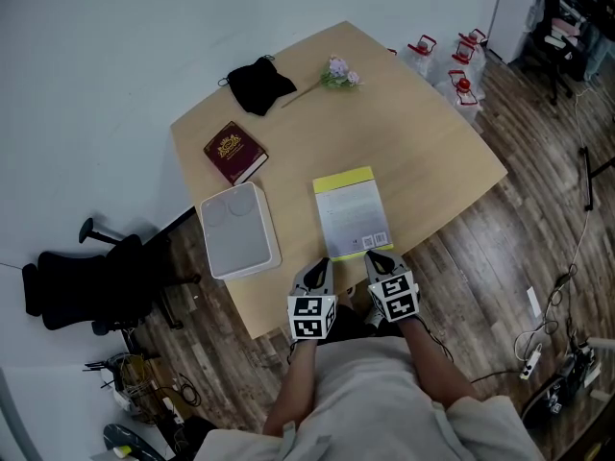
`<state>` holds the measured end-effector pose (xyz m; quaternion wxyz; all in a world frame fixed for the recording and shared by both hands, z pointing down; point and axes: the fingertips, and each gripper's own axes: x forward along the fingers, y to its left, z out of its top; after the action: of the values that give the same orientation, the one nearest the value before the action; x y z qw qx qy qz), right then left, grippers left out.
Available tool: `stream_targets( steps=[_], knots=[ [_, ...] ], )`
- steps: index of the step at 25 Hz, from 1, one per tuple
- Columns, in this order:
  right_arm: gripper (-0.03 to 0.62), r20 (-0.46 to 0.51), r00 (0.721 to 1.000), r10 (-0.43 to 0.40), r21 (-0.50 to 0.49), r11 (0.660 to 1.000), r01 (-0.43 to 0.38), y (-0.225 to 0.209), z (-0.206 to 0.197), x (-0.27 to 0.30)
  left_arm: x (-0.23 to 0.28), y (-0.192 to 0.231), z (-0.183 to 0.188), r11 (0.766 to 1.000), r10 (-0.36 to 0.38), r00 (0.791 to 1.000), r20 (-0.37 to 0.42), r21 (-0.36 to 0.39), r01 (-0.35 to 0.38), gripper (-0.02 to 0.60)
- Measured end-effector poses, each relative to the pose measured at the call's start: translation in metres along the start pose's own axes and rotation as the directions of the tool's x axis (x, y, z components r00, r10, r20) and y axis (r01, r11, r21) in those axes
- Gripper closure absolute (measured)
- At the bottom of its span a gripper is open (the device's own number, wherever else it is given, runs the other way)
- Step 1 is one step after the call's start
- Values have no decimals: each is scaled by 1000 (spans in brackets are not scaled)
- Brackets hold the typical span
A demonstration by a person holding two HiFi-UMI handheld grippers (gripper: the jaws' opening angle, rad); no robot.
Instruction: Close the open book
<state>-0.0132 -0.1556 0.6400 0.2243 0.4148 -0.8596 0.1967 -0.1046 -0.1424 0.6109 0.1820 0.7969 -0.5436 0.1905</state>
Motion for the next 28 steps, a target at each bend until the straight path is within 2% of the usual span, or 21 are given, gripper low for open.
stream_targets(
  steps=[28],
  knots=[
    [586, 4, 1000, -7, -11, 1000, 7, -8, -2, -3, 3, -8, 1, 1000, -9, 1000, -14, 25, 9, 558]
  ],
)
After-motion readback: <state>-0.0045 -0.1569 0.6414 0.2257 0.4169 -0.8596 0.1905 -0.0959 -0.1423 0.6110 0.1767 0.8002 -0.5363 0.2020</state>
